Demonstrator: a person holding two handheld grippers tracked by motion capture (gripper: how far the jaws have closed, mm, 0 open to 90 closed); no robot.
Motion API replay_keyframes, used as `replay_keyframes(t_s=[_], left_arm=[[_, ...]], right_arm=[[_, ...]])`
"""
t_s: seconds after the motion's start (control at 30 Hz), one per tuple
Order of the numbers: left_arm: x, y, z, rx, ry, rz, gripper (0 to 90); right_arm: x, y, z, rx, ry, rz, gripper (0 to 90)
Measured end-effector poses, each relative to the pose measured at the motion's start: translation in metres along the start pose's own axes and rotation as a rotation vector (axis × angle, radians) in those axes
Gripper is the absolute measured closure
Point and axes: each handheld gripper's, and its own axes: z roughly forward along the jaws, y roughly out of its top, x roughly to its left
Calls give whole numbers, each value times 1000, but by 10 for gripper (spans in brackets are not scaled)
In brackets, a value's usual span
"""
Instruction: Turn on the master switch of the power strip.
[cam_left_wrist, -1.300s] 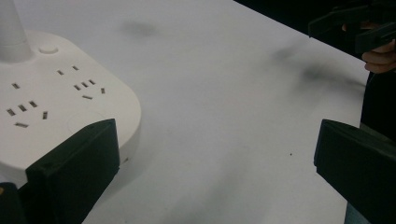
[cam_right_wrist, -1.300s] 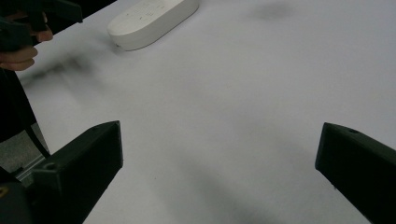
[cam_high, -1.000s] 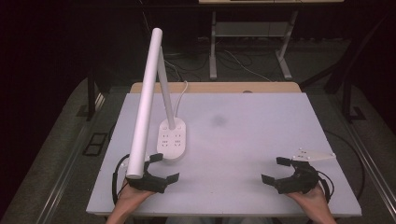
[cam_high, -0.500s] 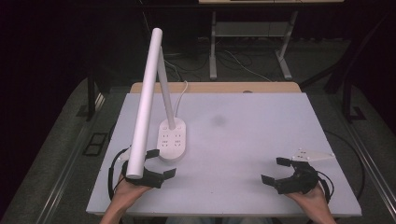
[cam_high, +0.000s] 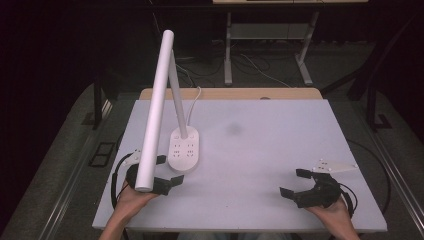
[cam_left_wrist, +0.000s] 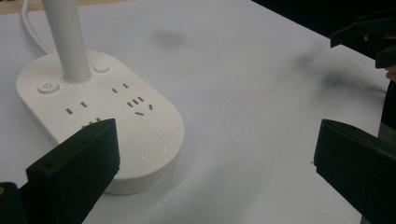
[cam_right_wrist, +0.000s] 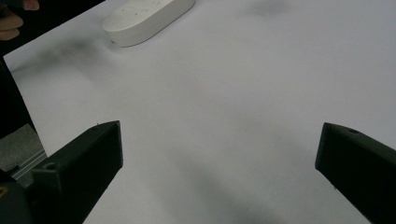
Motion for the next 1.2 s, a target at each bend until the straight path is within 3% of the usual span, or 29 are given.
replay_keyframes(t_s=[0.53,1.2], left_arm=[[16,19,-10,17,28,7,0],[35,37,-8,74,55,2,1]], right_arm=[[1,-1,1,4,-2,3,2],[1,-1,2,8,-4,-8,2]])
